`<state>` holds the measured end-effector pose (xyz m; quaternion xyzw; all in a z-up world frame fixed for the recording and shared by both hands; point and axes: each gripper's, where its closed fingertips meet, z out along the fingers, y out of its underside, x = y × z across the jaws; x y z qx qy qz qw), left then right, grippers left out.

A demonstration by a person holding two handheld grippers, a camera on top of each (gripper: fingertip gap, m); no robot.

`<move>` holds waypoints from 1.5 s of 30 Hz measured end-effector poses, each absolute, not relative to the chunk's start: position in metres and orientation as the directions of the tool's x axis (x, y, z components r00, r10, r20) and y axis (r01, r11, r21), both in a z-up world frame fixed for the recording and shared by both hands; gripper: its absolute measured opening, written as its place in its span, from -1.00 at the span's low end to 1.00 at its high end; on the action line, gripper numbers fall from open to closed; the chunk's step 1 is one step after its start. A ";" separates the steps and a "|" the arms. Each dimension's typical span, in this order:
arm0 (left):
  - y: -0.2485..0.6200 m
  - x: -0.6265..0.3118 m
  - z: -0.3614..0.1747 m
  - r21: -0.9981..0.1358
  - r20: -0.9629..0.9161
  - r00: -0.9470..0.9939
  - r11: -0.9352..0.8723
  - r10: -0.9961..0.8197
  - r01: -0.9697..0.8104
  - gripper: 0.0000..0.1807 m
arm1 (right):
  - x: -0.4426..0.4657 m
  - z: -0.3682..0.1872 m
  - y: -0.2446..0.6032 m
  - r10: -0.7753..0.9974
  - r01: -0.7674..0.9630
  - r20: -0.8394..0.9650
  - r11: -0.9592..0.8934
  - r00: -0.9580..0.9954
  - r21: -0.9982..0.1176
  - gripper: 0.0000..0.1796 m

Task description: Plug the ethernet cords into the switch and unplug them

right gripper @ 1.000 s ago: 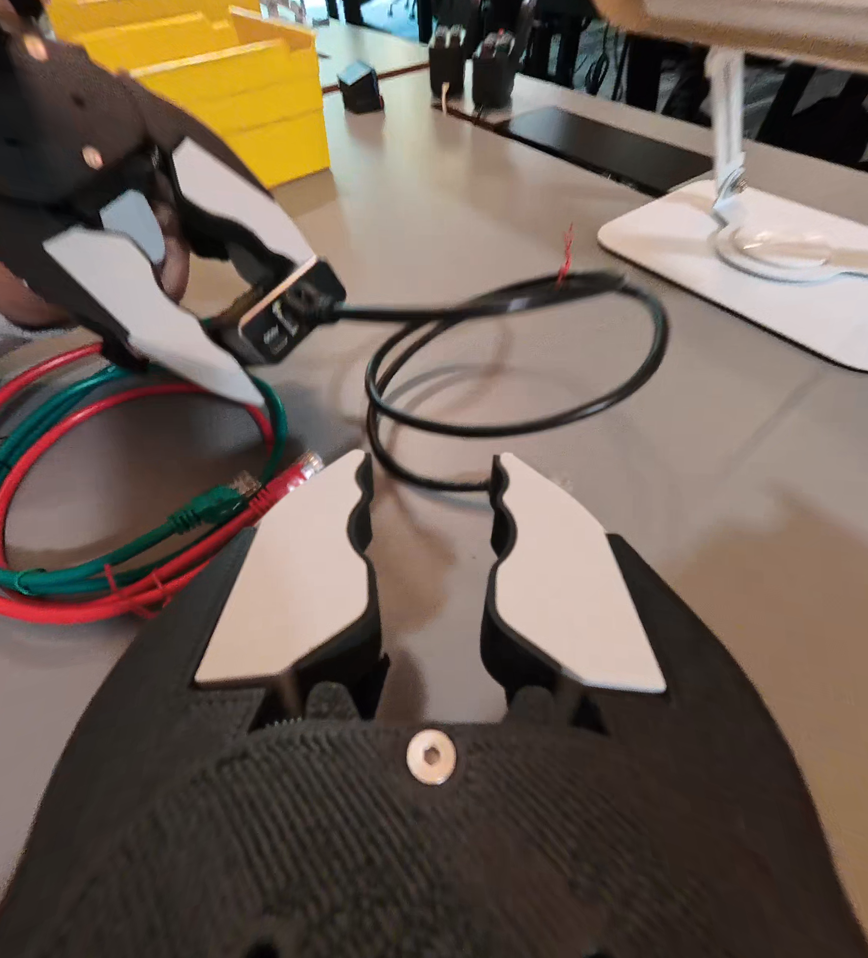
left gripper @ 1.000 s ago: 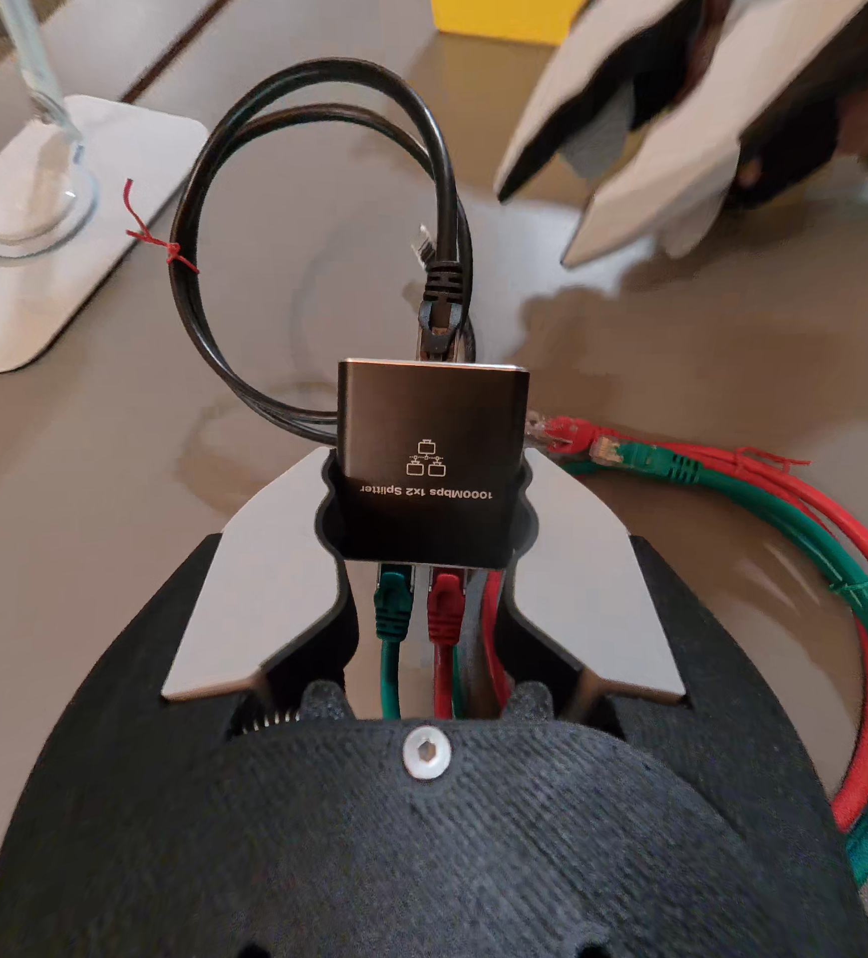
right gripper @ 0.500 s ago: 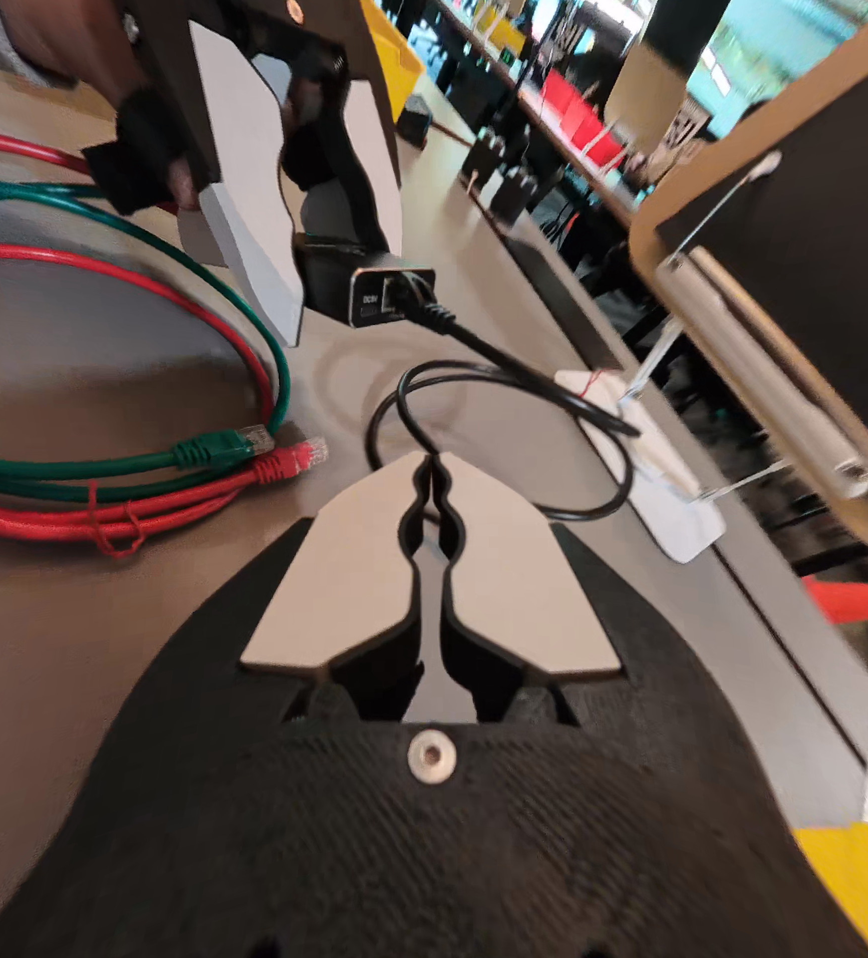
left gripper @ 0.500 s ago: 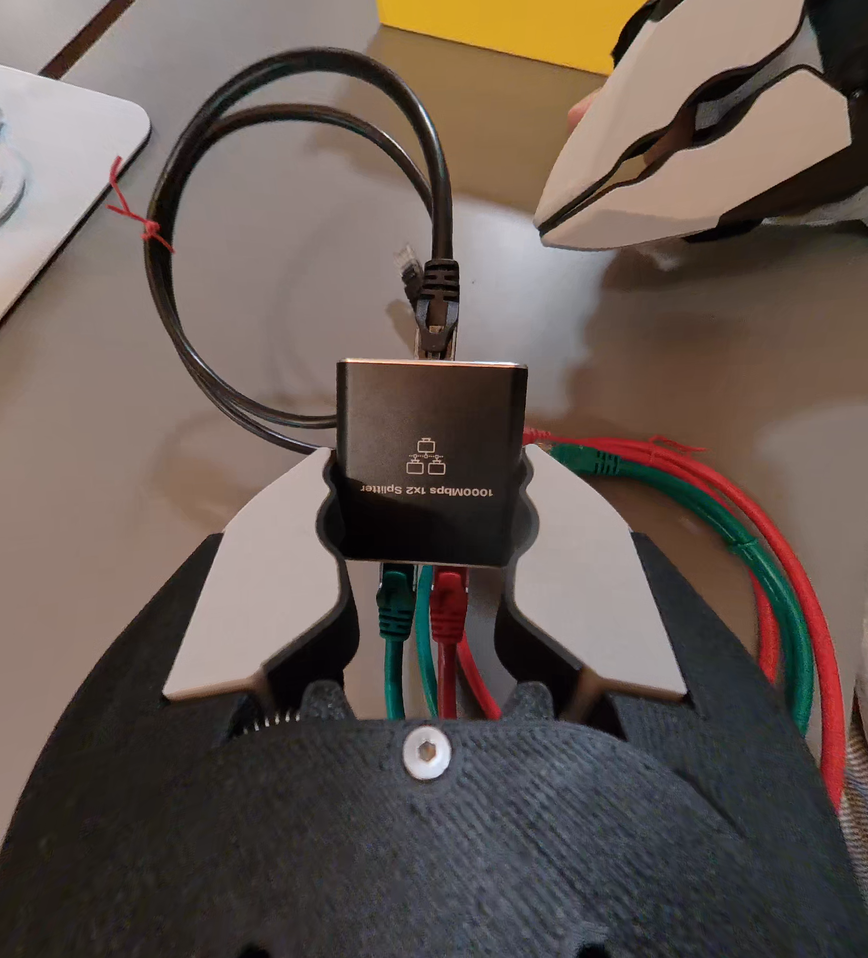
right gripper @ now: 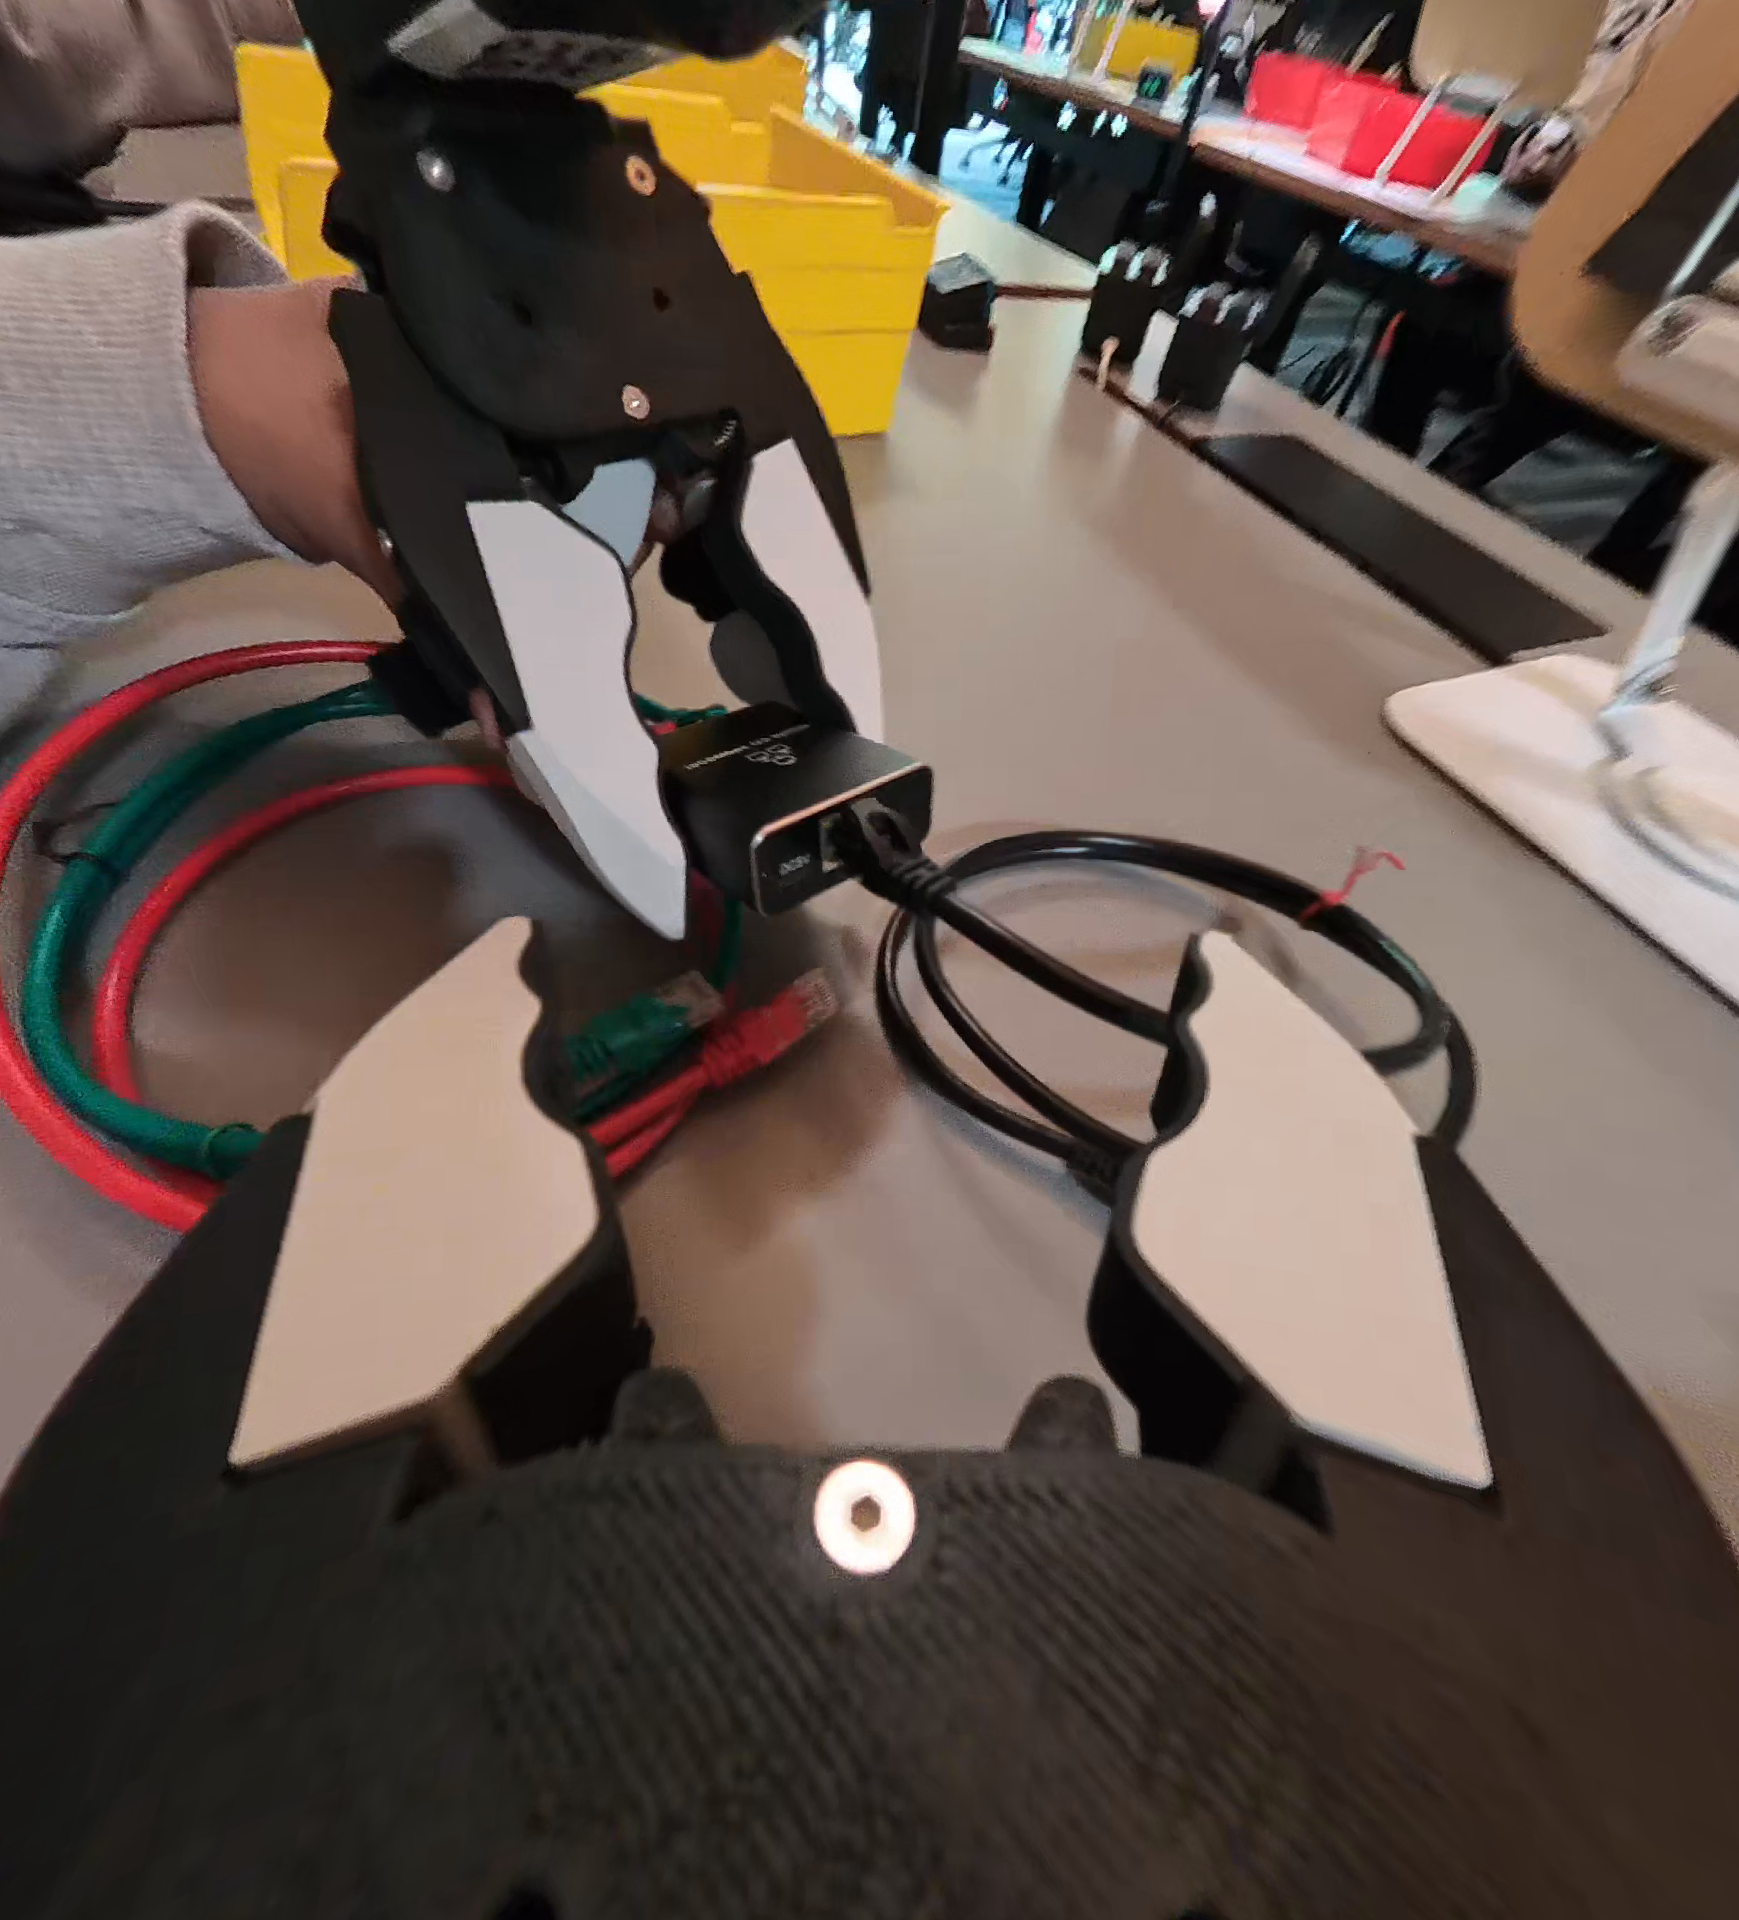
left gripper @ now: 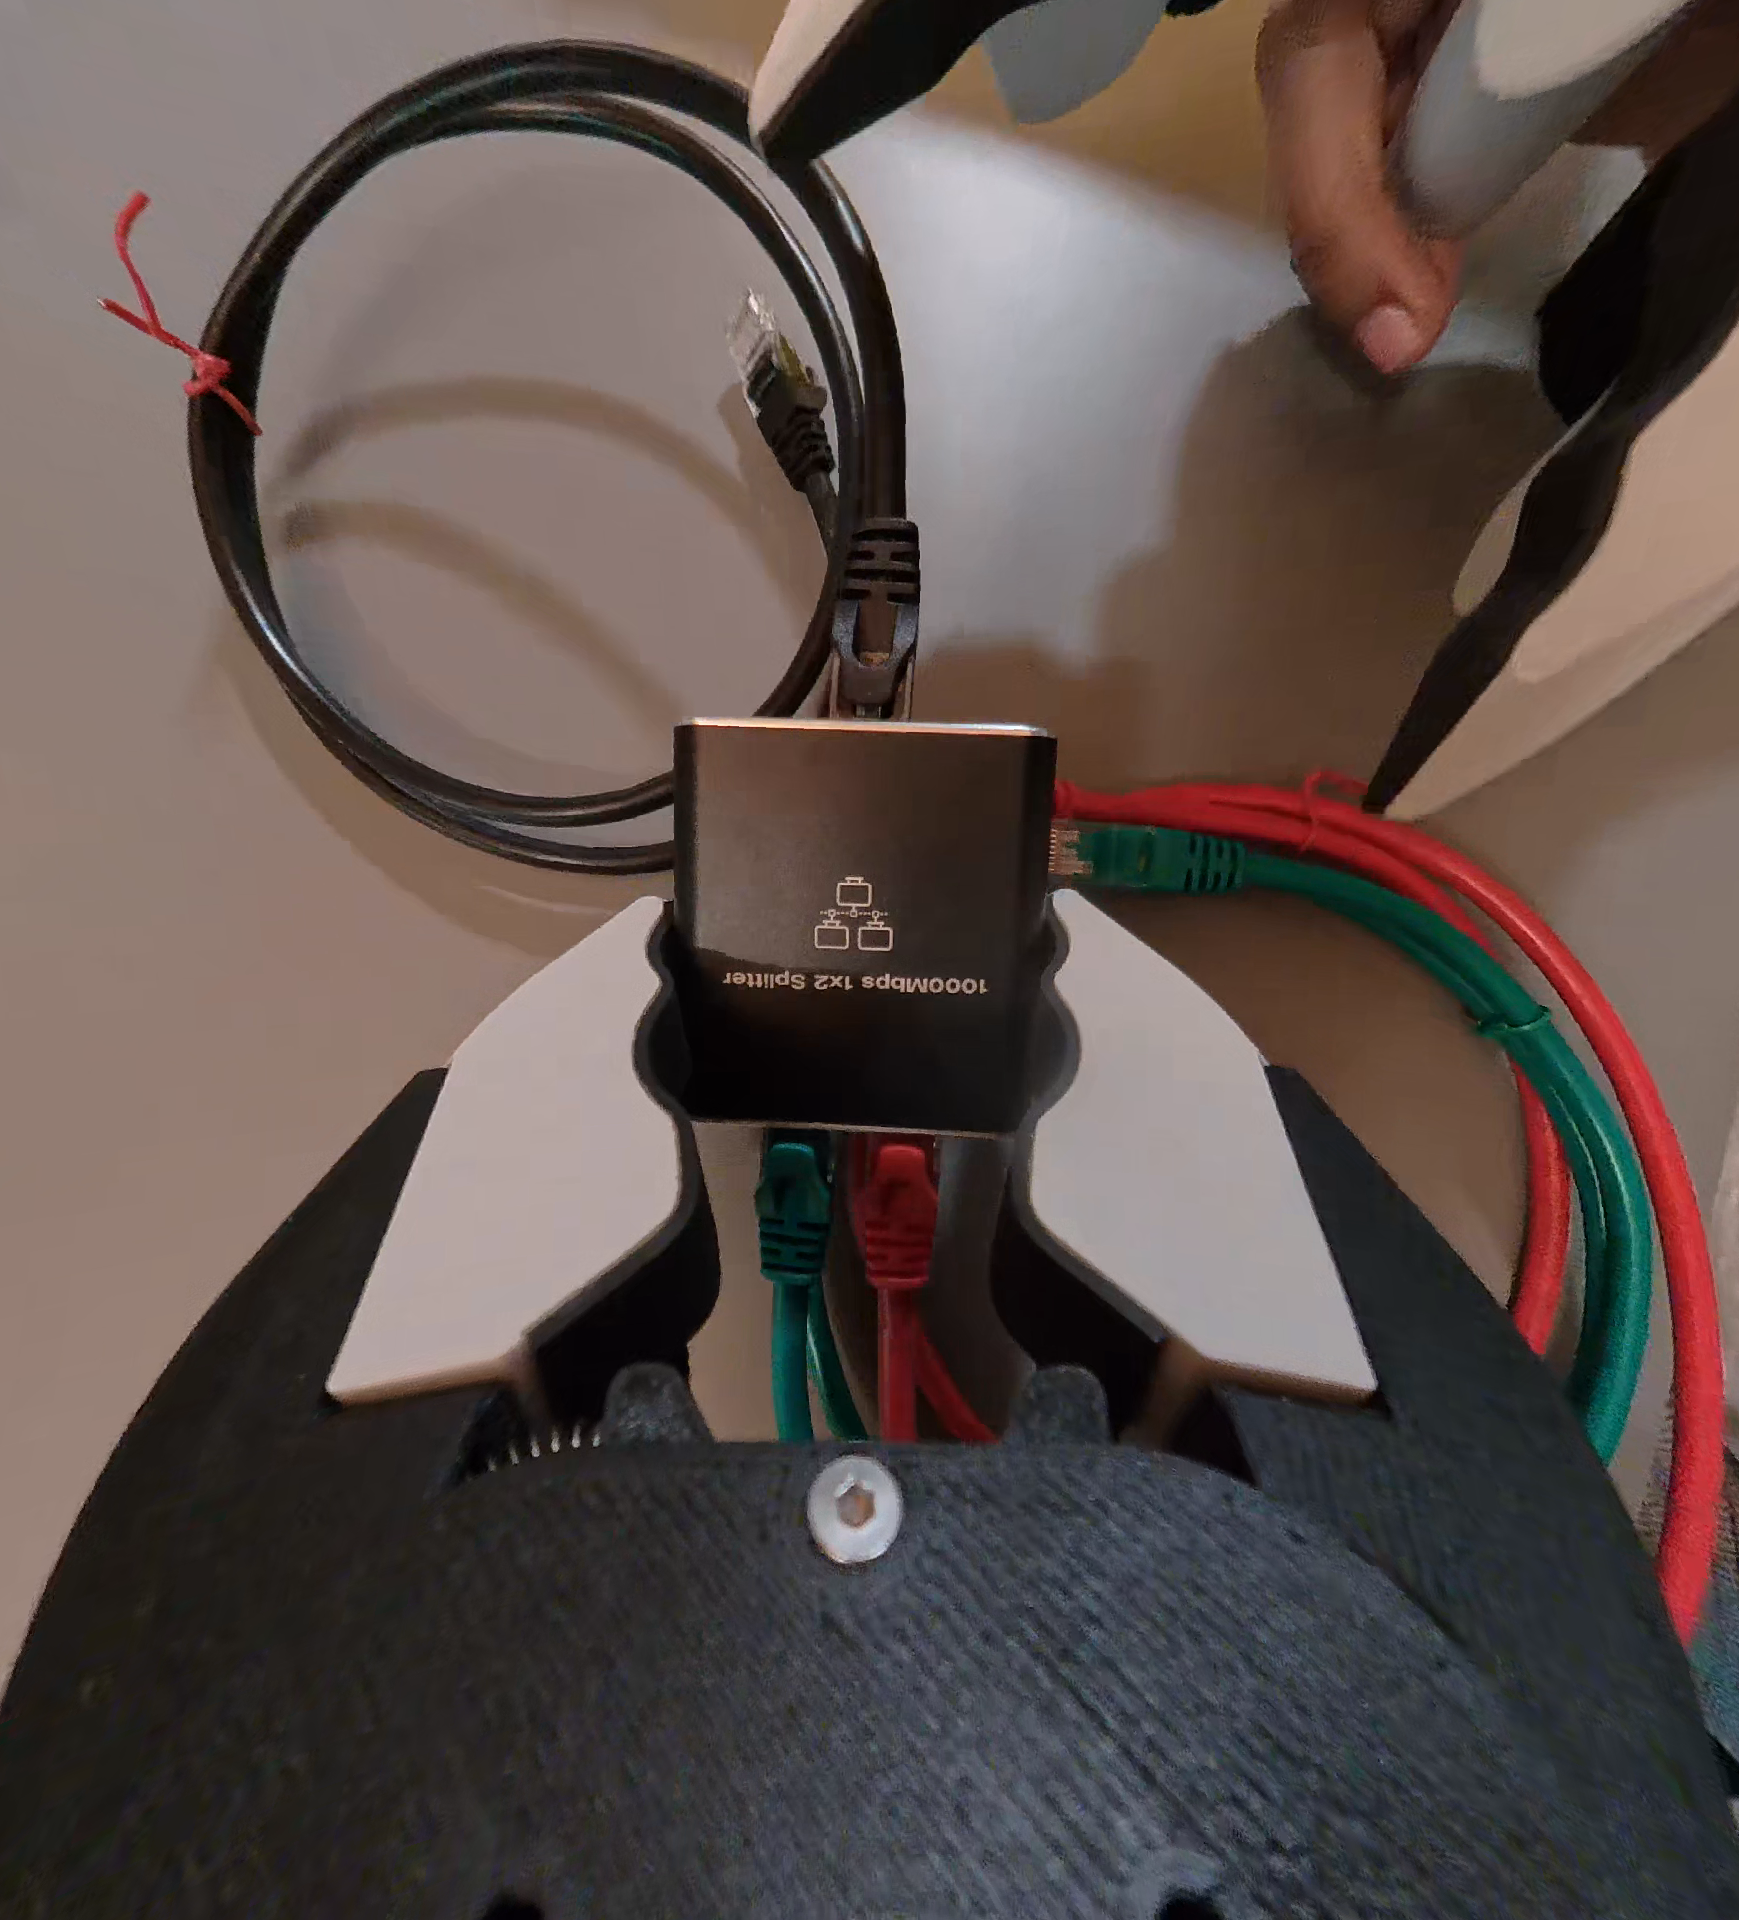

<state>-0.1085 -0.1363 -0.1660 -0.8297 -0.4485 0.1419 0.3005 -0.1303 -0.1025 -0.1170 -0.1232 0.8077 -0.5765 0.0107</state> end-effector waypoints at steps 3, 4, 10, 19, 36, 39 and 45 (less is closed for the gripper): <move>-0.132 -0.104 -0.174 -0.581 0.035 0.577 -0.453 0.816 0.676 -0.29 | -0.123 -0.131 -0.105 -0.229 -0.214 0.135 0.372 -0.964 -0.903 0.31; -0.131 -0.102 -0.178 -0.558 0.030 0.586 -0.472 0.810 0.682 -0.29 | -0.121 -0.136 -0.106 -0.236 -0.240 0.156 0.387 -0.959 -0.890 0.35; -0.113 -0.095 -0.183 -0.500 0.030 0.658 -0.558 0.753 0.662 -0.29 | -0.112 -0.166 -0.108 -0.291 -0.342 0.215 0.515 -0.932 -0.786 0.46; -0.098 -0.086 -0.179 -0.497 0.098 0.690 -0.565 0.717 0.658 -0.29 | -0.091 -0.189 -0.098 -0.336 -0.266 0.034 0.676 -0.941 -0.688 0.04; -0.183 -0.092 -0.021 -0.951 0.200 0.473 0.055 0.858 0.304 -0.58 | -0.100 -0.171 -0.098 -0.321 -0.355 0.185 0.628 -0.929 -0.692 -0.54; -0.198 -0.093 -0.020 -0.954 0.190 0.410 0.068 0.892 0.293 -0.55 | -0.106 -0.157 -0.097 -0.294 -0.333 0.186 0.606 -0.938 -0.722 -0.55; -0.222 -0.089 0.003 -0.976 0.192 0.317 0.148 0.929 0.157 -0.52 | -0.126 -0.122 -0.093 -0.216 -0.298 0.212 0.540 -0.953 -0.787 -0.58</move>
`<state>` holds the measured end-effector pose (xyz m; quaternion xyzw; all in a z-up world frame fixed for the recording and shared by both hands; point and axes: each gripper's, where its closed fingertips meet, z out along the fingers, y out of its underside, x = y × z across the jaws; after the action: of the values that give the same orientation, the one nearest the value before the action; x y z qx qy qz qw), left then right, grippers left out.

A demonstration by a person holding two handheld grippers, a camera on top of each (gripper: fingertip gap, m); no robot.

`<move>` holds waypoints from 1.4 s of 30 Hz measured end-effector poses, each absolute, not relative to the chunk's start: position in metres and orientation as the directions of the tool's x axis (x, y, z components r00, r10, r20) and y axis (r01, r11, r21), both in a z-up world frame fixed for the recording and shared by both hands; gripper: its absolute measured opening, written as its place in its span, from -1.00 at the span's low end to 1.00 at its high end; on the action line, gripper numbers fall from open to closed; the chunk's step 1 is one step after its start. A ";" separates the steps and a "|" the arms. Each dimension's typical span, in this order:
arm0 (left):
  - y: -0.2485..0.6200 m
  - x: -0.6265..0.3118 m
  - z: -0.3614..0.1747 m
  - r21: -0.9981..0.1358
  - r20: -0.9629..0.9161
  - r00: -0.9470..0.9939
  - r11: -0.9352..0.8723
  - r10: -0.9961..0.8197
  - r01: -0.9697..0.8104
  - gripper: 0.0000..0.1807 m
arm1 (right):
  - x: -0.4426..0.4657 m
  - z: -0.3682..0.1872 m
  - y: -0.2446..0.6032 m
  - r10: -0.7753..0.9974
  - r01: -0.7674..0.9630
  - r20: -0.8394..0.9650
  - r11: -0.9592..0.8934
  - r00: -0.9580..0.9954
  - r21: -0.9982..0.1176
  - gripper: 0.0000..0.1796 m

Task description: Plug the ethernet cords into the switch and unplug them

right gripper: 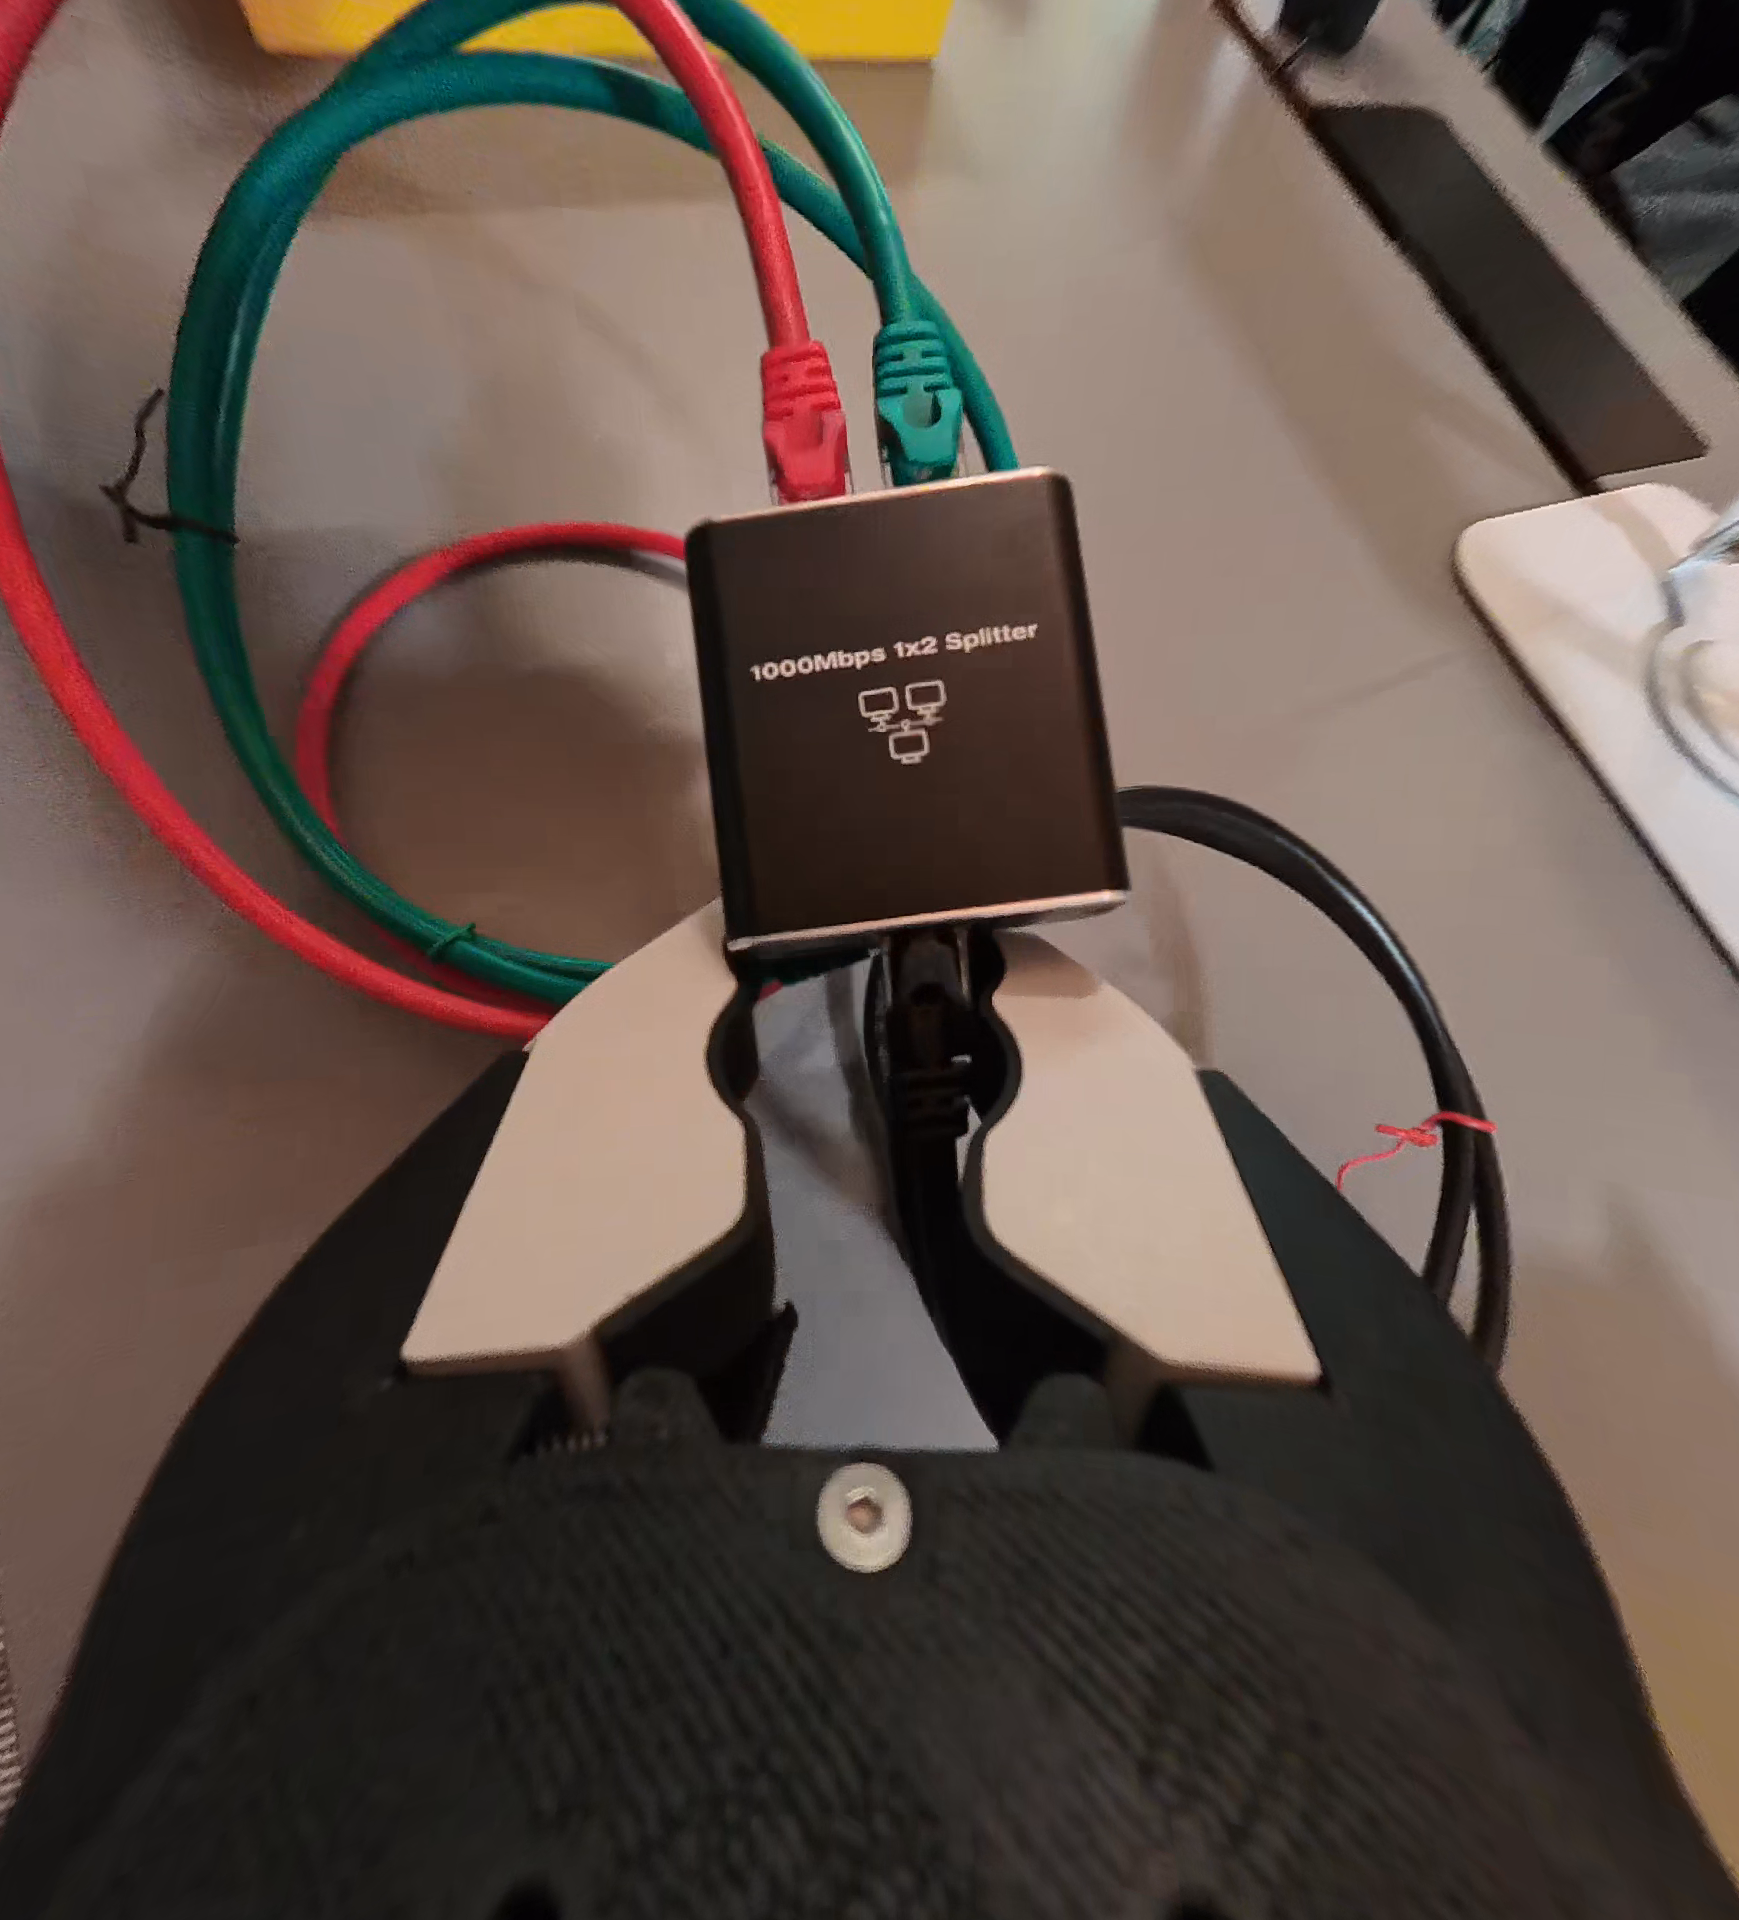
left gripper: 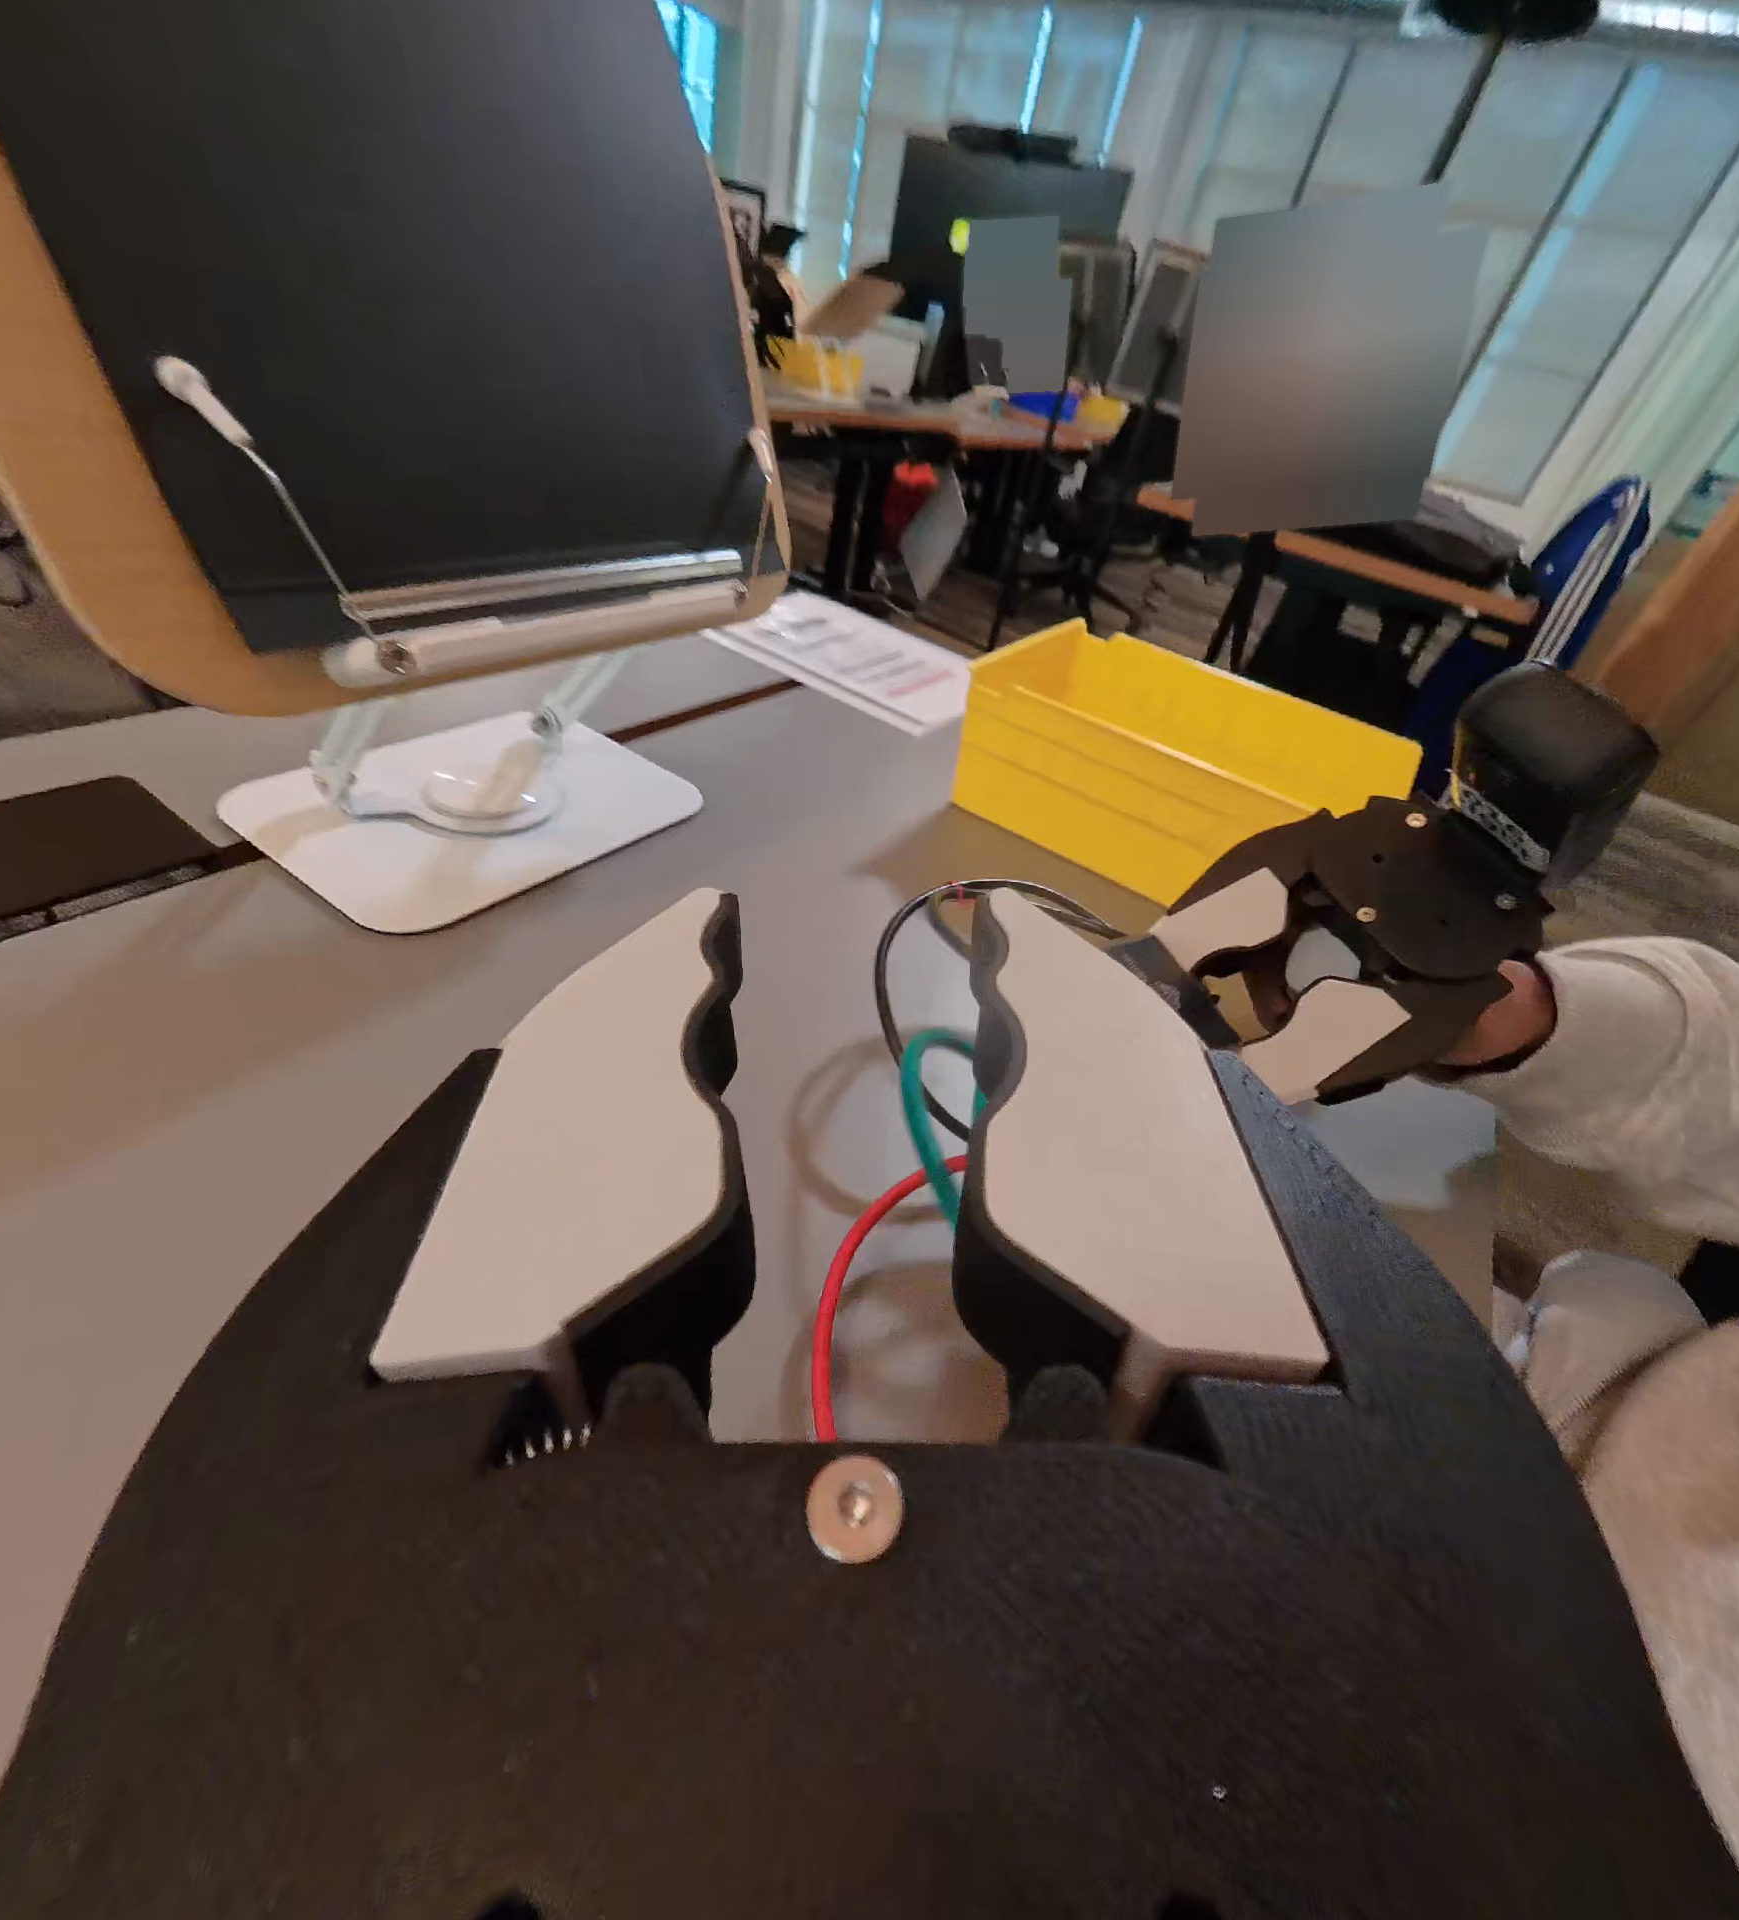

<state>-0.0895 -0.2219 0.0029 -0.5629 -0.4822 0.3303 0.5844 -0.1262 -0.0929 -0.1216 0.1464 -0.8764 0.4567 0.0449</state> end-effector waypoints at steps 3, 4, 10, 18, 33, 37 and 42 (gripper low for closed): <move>-0.236 -0.085 0.013 -0.977 0.212 0.271 0.195 0.939 0.089 -0.50 | -0.138 -0.097 -0.089 -0.167 -0.270 0.215 0.491 -0.962 -0.828 -0.58; -0.240 -0.083 0.016 -0.973 0.229 0.264 0.219 0.937 0.067 -0.49 | -0.143 -0.088 -0.087 -0.151 -0.261 0.215 0.473 -0.965 -0.841 -0.58; -0.245 -0.080 0.021 -0.937 0.336 0.313 0.350 0.888 0.014 -0.47 | -0.179 -0.029 -0.063 -0.027 -0.200 0.206 0.391 -0.978 -0.898 -0.58; -0.229 -0.091 0.012 -0.934 0.351 0.350 0.353 0.868 0.061 -0.47 | -0.233 0.041 -0.008 0.195 -0.122 0.188 0.310 -0.963 -0.943 -0.58; -0.218 -0.097 0.001 -0.918 0.391 0.391 0.384 0.833 0.101 -0.47 | -0.336 0.091 0.162 0.627 0.093 -0.006 0.105 -0.779 -0.990 -0.58; -0.212 -0.101 -0.006 -0.915 0.401 0.398 0.384 0.826 0.125 -0.47 | -0.360 0.070 0.200 0.718 0.175 -0.087 0.049 -0.691 -0.983 -0.58; -0.208 -0.104 -0.012 -0.910 0.412 0.399 0.388 0.819 0.145 -0.47 | -0.383 0.048 0.232 0.775 0.221 -0.154 -0.019 -0.613 -0.975 -0.58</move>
<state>-0.1043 -0.2083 -0.0121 -0.4939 -0.4880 0.2494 0.6751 -0.3831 0.2324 0.0483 -0.3758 -0.6620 0.6070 0.2281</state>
